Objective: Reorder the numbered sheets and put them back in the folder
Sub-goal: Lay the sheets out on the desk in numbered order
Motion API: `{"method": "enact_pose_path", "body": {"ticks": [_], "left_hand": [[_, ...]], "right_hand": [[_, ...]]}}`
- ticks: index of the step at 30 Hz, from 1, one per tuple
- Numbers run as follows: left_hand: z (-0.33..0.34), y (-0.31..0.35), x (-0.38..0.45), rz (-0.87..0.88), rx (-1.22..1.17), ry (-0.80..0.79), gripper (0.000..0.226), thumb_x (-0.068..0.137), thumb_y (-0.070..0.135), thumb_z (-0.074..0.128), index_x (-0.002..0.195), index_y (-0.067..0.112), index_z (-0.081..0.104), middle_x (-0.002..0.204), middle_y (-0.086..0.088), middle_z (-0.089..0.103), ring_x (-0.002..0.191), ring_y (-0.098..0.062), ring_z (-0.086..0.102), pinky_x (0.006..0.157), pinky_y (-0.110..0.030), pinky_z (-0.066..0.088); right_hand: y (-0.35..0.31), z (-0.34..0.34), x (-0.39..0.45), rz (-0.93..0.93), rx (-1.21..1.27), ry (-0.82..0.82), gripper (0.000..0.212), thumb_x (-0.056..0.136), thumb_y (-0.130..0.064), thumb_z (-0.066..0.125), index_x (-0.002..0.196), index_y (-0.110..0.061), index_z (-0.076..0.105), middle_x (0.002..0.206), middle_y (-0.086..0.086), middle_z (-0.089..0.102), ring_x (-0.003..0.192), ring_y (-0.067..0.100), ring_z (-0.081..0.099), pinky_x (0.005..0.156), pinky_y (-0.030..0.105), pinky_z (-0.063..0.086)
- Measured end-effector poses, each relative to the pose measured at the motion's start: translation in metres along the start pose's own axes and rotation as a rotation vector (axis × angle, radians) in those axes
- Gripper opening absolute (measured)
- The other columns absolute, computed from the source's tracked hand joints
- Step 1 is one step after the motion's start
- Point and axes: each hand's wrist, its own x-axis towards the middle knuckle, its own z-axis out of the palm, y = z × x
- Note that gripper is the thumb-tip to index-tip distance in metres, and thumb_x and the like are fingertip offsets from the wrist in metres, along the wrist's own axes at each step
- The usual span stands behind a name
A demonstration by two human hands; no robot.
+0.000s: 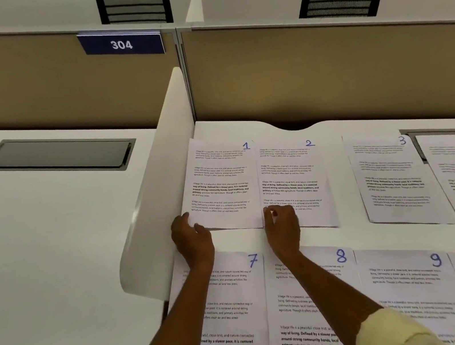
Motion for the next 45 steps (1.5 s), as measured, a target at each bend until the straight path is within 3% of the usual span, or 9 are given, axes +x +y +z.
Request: {"method": "enact_pose_path", "body": {"ticks": [3,6,9,12,19,23,38,42,45], "left_hand": [[0.006,-0.005,-0.018,0.198,0.259,0.007,0.043,0.088,0.005,0.063,0.131,0.005,0.056,0.150,-0.019,0.039,0.135,-0.039,0.039,0.104,-0.053,0.044],[0.015,-0.014,-0.025,0.441,0.489,-0.173,0.053,0.095,0.031,0.055,0.143,0.010,0.047,0.159,-0.018,0.026,0.147,-0.037,0.022,0.115,-0.055,0.024],[0.024,-0.027,-0.021,0.542,0.613,-0.361,0.069,0.094,0.054,0.029,0.151,0.016,0.037,0.163,-0.015,0.016,0.150,-0.035,0.012,0.118,-0.057,0.016],[0.028,-0.033,-0.016,0.584,0.698,-0.471,0.073,0.091,0.062,0.021,0.153,0.025,0.031,0.164,-0.012,0.007,0.151,-0.033,0.005,0.118,-0.057,0.010],[0.036,-0.025,-0.017,0.575,0.727,-0.506,0.073,0.090,0.065,0.020,0.153,0.032,0.030,0.165,-0.011,0.007,0.151,-0.033,0.006,0.118,-0.057,0.007],[0.042,-0.022,-0.019,0.601,0.714,-0.499,0.070,0.091,0.063,0.024,0.151,0.031,0.036,0.163,-0.014,0.015,0.149,-0.037,0.015,0.116,-0.060,0.015],[0.033,-0.018,-0.017,0.601,0.714,-0.557,0.077,0.087,0.068,0.010,0.154,0.033,0.026,0.165,-0.010,0.004,0.152,-0.033,0.003,0.119,-0.055,0.005],[0.030,-0.015,-0.018,0.631,0.659,-0.542,0.078,0.089,0.068,0.013,0.157,0.029,0.018,0.165,-0.008,0.001,0.152,-0.029,0.000,0.120,-0.054,0.002],[0.028,-0.012,-0.019,0.658,0.624,-0.521,0.078,0.091,0.067,0.017,0.158,0.026,0.013,0.165,-0.005,0.000,0.152,-0.025,-0.003,0.120,-0.051,-0.002]], "right_hand": [[0.016,-0.004,0.005,-0.149,-0.293,0.016,0.036,0.099,-0.031,0.059,0.127,-0.010,0.066,0.134,0.014,0.057,0.122,0.034,0.052,0.101,0.048,0.043],[0.031,-0.007,0.007,-0.180,-0.440,-0.067,0.049,0.099,-0.042,0.056,0.142,-0.019,0.056,0.156,0.016,0.039,0.145,0.039,0.033,0.116,0.060,0.021],[0.039,-0.013,0.006,-0.131,-0.547,-0.221,0.060,0.102,-0.054,0.041,0.156,-0.030,0.032,0.168,0.009,0.011,0.154,0.036,0.007,0.119,0.062,0.003],[0.045,-0.022,0.007,-0.122,-0.626,-0.302,0.065,0.101,-0.061,0.029,0.159,-0.037,0.012,0.169,0.002,-0.006,0.155,0.032,-0.007,0.121,0.059,-0.001],[0.049,-0.035,0.010,-0.074,-0.624,-0.296,0.065,0.101,-0.063,0.027,0.159,-0.038,0.012,0.169,0.002,-0.006,0.155,0.032,-0.007,0.122,0.059,0.001],[0.055,-0.043,0.010,-0.051,-0.616,-0.289,0.065,0.101,-0.063,0.028,0.159,-0.039,0.012,0.169,0.002,-0.006,0.155,0.031,-0.007,0.122,0.059,0.001],[0.064,-0.051,0.012,-0.045,-0.613,-0.299,0.067,0.100,-0.066,0.025,0.159,-0.038,0.010,0.169,0.002,-0.007,0.155,0.030,-0.008,0.122,0.058,0.000],[0.067,-0.053,0.009,-0.130,-0.548,-0.216,0.079,0.090,-0.073,0.009,0.159,-0.035,0.016,0.169,0.006,0.002,0.155,0.032,0.001,0.121,0.059,0.001],[0.072,-0.053,0.005,-0.217,-0.508,-0.174,0.083,0.091,-0.076,0.006,0.157,-0.031,0.027,0.166,0.011,0.017,0.153,0.037,0.016,0.118,0.062,0.011]]}}
